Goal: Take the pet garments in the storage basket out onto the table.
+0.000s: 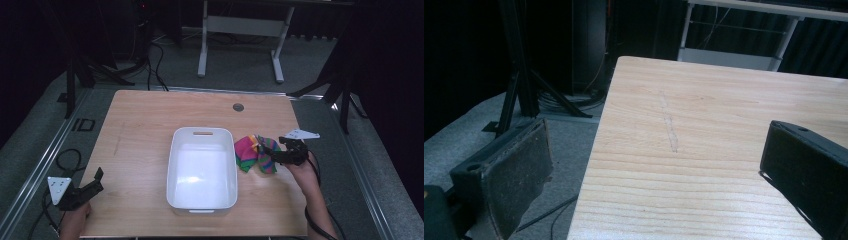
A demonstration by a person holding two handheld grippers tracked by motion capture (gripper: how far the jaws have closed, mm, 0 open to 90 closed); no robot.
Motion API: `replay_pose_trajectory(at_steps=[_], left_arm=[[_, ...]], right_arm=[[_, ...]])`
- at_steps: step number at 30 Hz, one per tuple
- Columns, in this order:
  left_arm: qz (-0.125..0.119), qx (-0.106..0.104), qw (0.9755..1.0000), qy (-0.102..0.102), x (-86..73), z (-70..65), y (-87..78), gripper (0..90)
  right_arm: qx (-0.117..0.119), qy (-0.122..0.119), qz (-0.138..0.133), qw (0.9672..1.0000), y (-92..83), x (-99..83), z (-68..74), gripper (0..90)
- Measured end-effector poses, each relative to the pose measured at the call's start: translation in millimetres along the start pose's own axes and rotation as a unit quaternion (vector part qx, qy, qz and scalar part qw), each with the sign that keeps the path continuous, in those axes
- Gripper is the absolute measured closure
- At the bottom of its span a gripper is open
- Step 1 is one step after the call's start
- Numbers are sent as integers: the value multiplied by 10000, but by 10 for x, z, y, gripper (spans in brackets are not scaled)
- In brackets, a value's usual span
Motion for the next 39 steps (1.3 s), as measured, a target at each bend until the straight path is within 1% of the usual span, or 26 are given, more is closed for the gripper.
replay_pose_trajectory(at_steps=[3, 5, 6, 7, 9, 13, 15, 17, 18, 20, 22, 25, 26, 30, 34, 36, 37, 39], left_arm=[[-2, 3, 10000, 3, 0, 1, 0, 9], [-4, 3, 10000, 7, 0, -1, -1, 9], [-4, 3, 10000, 7, 0, -1, -1, 9], [-3, 7, 10000, 8, 0, -2, 0, 9], [-2, 8, 10000, 10, -1, -2, 1, 9], [0, 7, 10000, 2, -1, -1, 1, 9], [-2, 12, 10000, 3, 0, -1, 1, 9], [3, 13, 10000, 14, -1, -2, 1, 9], [4, 12, 10000, 14, -2, -3, 2, 9], [8, 14, 10000, 17, -2, -3, 2, 9], [6, 20, 10000, 14, -3, -4, 1, 9], [7, 17, 10000, 17, -2, -4, 2, 9], [7, 15, 10000, 17, -2, -3, 2, 9], [4, 17, 10000, 18, -2, -3, 1, 9], [6, 16, 10000, 24, -3, -7, 1, 9], [6, 16, 10000, 24, -3, -7, 1, 9], [12, 15, 10000, 38, -4, -8, 1, 9], [8, 12, 10000, 46, -4, -10, 1, 9]], right_arm=[[75, 230, -194, 9995, -111, -19, -52, 155], [71, 276, -216, 9994, -136, -42, -77, 142], [29, 279, -172, 9995, -163, -87, -111, 142], [-27, 304, -183, 9994, -199, -143, -153, 136], [-41, 314, -200, 9993, -233, -202, -181, 134], [-266, 331, -306, 9986, -314, -332, -285, 134], [-289, 404, -365, 9981, -354, -399, -319, 134], [-420, 395, -469, 9972, -398, -467, -358, 134], [-442, 418, -499, 9969, -417, -506, -370, 134], [-496, 478, -600, 9958, -450, -580, -397, 138], [-633, 528, -594, 9948, -472, -671, -424, 139], [-859, 522, -590, 9932, -502, -795, -455, 139], [-900, 544, -617, 9925, -513, -827, -461, 139], [-1048, 626, -665, 9903, -556, -945, -477, 139], [-1148, 680, -689, 9887, -596, -1050, -473, 139], [-1174, 705, -708, 9881, -611, -1072, -472, 139], [-1258, 772, -815, 9857, -653, -1104, -481, 139], [-1364, 825, -911, 9830, -704, -1114, -491, 139]])
Point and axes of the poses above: each handheld gripper's, and its own axes: y roughly forward along the jaws, x roughly out of its top, z roughly to its left, the point moved 10 cm from there along y, roughly forward along the jaws
